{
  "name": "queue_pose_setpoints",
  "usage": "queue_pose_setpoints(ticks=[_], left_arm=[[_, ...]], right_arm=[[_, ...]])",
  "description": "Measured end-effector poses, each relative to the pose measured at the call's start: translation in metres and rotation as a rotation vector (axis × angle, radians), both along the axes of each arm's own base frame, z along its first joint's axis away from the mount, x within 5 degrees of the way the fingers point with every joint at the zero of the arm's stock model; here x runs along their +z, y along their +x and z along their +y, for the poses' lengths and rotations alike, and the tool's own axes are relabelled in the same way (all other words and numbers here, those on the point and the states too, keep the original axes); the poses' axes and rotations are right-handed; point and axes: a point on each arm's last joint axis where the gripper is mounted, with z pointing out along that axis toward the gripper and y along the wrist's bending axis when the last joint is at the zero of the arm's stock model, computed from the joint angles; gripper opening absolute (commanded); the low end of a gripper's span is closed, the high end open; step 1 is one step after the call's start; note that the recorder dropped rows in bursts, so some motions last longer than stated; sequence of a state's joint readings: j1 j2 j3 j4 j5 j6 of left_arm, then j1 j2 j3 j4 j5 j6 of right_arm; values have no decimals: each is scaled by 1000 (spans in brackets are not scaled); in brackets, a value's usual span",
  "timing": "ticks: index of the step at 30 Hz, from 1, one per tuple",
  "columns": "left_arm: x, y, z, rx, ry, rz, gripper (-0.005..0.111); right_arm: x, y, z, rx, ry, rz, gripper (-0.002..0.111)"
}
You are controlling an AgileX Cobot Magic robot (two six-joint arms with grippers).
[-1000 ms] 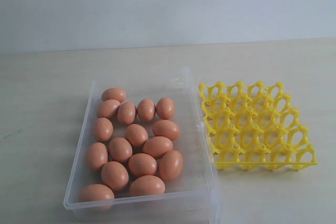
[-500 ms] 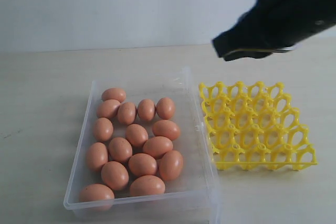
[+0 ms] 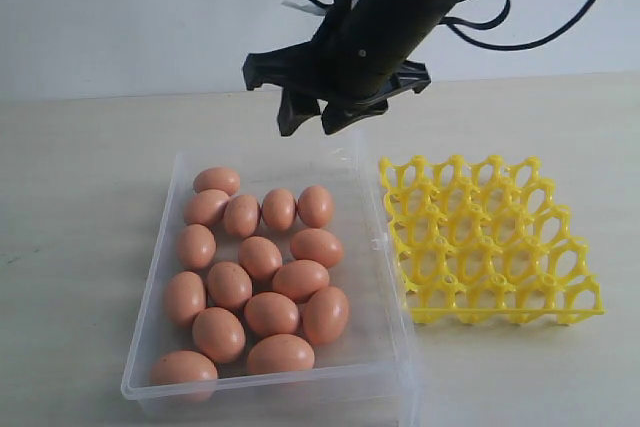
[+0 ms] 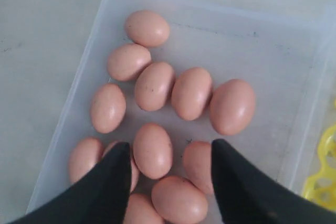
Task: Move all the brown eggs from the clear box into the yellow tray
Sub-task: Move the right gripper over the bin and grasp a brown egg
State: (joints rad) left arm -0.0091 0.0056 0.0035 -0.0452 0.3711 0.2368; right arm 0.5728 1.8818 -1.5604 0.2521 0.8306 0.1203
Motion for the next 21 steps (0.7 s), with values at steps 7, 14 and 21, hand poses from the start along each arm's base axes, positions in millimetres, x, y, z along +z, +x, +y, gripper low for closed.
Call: queue_pose_setpoints(ticks=[7,14,21], left_arm=[[0,0,0,0,0,0,0],[0,0,0,0,0,0,0],[0,0,0,0,0,0,0]], right_arm=[[-30,24,16,-18,-75,136,59],[-54,44,26,-84,-136,235,59],[-66,61,27,-133,-243,230,59]])
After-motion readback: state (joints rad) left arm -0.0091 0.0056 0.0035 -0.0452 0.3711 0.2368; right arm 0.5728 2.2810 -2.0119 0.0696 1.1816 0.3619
